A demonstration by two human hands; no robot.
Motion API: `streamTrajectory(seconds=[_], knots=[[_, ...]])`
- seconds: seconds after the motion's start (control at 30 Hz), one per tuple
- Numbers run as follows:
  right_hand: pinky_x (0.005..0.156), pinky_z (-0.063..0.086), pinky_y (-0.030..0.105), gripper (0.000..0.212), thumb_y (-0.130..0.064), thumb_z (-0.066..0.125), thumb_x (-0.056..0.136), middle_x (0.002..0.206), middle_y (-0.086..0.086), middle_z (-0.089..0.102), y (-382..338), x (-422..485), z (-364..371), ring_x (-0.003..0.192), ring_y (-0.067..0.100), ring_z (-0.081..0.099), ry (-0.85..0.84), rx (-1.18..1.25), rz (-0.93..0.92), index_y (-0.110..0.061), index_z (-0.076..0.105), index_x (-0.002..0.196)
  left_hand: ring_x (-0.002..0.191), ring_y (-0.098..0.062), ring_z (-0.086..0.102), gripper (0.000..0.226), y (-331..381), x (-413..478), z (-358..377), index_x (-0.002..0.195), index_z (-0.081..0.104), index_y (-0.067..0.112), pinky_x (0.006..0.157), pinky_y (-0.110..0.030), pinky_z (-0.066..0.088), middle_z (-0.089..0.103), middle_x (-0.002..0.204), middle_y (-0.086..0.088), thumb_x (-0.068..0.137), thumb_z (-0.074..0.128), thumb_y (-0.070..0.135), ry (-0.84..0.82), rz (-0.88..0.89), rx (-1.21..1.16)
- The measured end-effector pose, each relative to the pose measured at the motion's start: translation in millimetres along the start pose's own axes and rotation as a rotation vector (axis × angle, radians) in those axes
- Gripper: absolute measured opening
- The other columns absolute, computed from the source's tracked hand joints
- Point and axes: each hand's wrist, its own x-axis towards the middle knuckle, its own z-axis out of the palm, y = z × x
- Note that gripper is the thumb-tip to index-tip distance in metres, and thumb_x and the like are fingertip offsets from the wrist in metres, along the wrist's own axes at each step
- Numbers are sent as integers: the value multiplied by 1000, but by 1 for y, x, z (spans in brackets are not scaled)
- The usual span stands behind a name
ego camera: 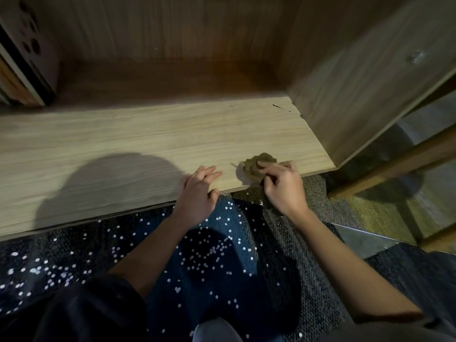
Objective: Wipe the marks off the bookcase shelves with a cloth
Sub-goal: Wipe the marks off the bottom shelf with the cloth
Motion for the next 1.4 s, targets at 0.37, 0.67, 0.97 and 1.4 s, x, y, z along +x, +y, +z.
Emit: streamTrajectory(seconds=[0.37,0.67,0.97,1.4], knots=[[89,40,29,34,5,50,82,117,-4,64,4,-4,14,98,10,41,107,161,87,-11,67,107,140,-19,20,46,3,3,1,139,40,21,112,-31,0,30,149,3,94,48,16,24,-19,37],[100,25,15,36,-3,47,87,132,-1,54,16,17,-5,117,19,42,162,141,124,-12,60,119,135,-12,23,46,31,31,9,139,40,22,109,-25,2,34,146,6,94,46,18,65,-5,50],[116,9,44,64,-40,19,96,155,17,7,73,74,15,142,33,6,-233,-427,284,-1,10,146,139,-16,22,49,48,116,9,141,35,27,114,-36,8,28,151,7,93,45,31,-62,-37,156],[110,18,42,55,-30,30,96,150,20,22,94,210,11,133,38,25,-122,-397,253,3,28,139,142,-23,-20,104,52,179,23,148,-12,20,113,-40,-11,-22,155,1,78,46,71,-307,-124,285]])
